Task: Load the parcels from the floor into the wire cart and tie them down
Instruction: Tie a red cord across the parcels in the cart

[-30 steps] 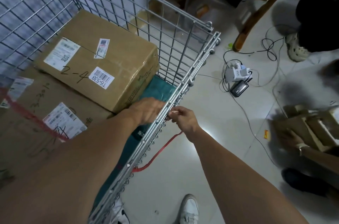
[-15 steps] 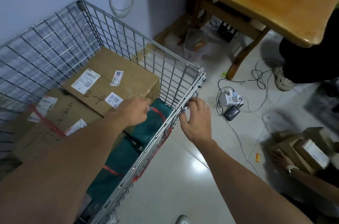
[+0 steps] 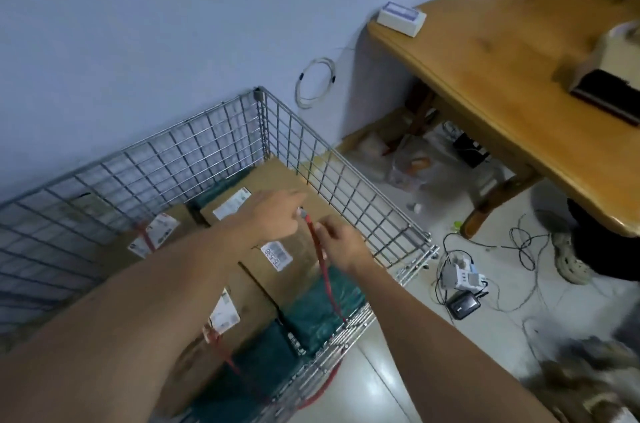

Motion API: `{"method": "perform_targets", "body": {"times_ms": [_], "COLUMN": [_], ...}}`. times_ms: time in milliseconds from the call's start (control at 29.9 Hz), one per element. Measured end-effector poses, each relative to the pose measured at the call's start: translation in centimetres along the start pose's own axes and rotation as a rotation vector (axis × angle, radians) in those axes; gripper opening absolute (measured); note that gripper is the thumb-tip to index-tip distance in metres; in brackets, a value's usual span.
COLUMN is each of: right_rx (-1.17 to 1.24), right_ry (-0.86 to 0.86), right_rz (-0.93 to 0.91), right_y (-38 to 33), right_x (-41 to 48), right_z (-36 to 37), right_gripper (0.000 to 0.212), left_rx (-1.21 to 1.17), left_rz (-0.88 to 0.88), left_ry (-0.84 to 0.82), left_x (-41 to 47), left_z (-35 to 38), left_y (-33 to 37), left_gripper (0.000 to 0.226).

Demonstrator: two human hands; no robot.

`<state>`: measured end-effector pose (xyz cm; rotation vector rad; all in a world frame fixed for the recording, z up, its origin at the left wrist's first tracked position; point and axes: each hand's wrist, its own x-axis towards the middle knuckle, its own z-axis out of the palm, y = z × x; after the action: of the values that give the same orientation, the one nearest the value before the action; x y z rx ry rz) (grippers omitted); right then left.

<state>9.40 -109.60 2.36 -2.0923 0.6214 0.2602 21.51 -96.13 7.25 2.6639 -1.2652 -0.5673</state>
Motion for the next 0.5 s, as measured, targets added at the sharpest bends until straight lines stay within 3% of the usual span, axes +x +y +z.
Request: {"method": "perform_targets", "body": {"times_ms": [134, 267, 401, 501], "right_rx": [0.201, 0.116, 0.098, 0.112], "right_ry": [-0.072, -0.166, -0.160, -0.099], "right_rz": [-0.003, 0.008, 0.016, 0.007], "right_y": [-5.1, -9.2, -12.0, -13.2], "right_x": [2.4, 5.0, 7.9, 10.8], "right_z": [1.6, 2.3, 3.1, 3.2], "right_gripper": [0.022, 0.025, 0.024, 0.023], "left_rx": [0.006, -0.059, -0.278, -0.363], "left_rz": [-0.038, -0.056, -0.157, -0.321], "left_ry": [0.010, 0.019, 0.213, 0.224], "left_x": [0.2, 0.1, 0.0, 0.4], "left_z": [-2.2, -3.3, -3.2, -2.3], "left_y": [-6.4, -10.9, -14.7, -16.7], "left_gripper": [0.009, 0.003, 0.029, 0.012]}}
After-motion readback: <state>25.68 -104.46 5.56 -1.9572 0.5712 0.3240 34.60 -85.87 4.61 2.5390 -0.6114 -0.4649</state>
